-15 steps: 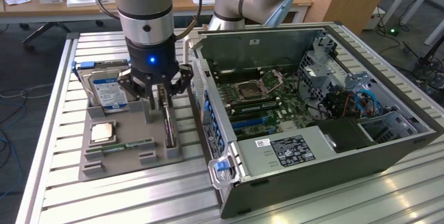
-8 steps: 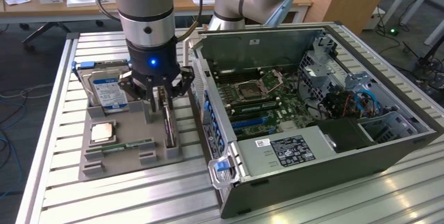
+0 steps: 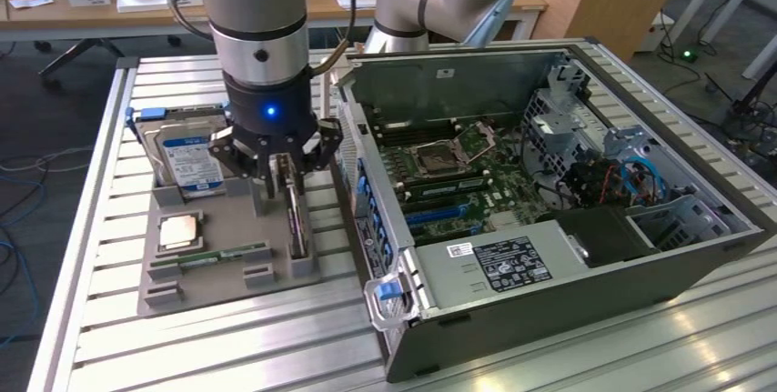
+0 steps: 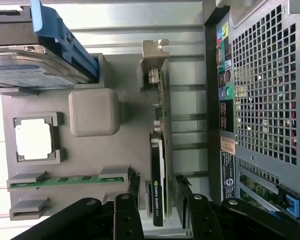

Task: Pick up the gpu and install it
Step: 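Pick up the gpu and move the gpu toward the slot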

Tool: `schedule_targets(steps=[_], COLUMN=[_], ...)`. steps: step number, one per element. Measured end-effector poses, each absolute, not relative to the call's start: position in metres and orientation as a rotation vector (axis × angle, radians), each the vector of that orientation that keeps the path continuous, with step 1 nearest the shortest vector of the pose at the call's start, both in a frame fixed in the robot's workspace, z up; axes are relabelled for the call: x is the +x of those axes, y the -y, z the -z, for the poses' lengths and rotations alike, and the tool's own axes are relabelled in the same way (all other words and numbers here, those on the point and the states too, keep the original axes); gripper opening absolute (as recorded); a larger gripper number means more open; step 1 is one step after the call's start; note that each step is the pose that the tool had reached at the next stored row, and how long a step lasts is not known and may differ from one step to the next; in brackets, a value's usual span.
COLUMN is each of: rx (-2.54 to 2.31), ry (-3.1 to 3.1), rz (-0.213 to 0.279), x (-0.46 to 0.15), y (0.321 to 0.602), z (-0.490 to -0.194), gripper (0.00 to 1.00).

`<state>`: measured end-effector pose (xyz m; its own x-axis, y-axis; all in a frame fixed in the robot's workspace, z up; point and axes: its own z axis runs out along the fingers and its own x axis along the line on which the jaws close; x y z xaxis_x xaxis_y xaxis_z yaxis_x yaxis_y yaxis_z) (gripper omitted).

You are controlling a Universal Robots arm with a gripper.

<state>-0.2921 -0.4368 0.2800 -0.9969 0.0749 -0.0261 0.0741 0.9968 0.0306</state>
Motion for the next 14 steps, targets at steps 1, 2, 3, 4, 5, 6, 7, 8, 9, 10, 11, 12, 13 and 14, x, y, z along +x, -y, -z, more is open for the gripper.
schedule_targets(steps=[1, 2, 3, 4, 5, 6, 7, 8, 9, 10, 11, 12, 13, 14], rx=[0.116, 0.116, 0.116, 0.116, 0.116, 0.116, 0.116, 0.116, 0.116, 0.116, 0.116, 0.116, 0.116, 0.116], ry=[-3.112, -3.112, -3.112, -3.112, -3.112, -3.112, -3.112, -3.112, -3.112, -3.112, -3.112, -3.112, -3.112, -3.112], rz=[-0.046, -0.046, -0.046, -0.046, -0.046, -0.046, -0.046, -0.046, -0.046, -0.046, -0.046, -0.046, -0.046, -0.046], x=[-0.291, -0.29, -0.29, -0.29, -0.29, -0.29, -0.29, -0.29, -0.29, -0.29, -0.29, -0.29, -0.29, -0.29], y=[0.437, 0.437, 0.437, 0.437, 0.437, 0.437, 0.437, 0.437, 0.437, 0.437, 0.437, 0.437, 0.437, 0.437], z=[-0.28, -0.279, -0.279, -0.279, -0.277, -0.276, -0.274, -0.272, -0.27, -0.268, -0.267, -0.265, -0.264, -0.263], gripper=[0.42, 0.42, 0.42, 0.42, 0.42, 0.42, 0.42, 0.42, 0.42, 0.42, 0.42, 0.42, 0.42, 0.42])
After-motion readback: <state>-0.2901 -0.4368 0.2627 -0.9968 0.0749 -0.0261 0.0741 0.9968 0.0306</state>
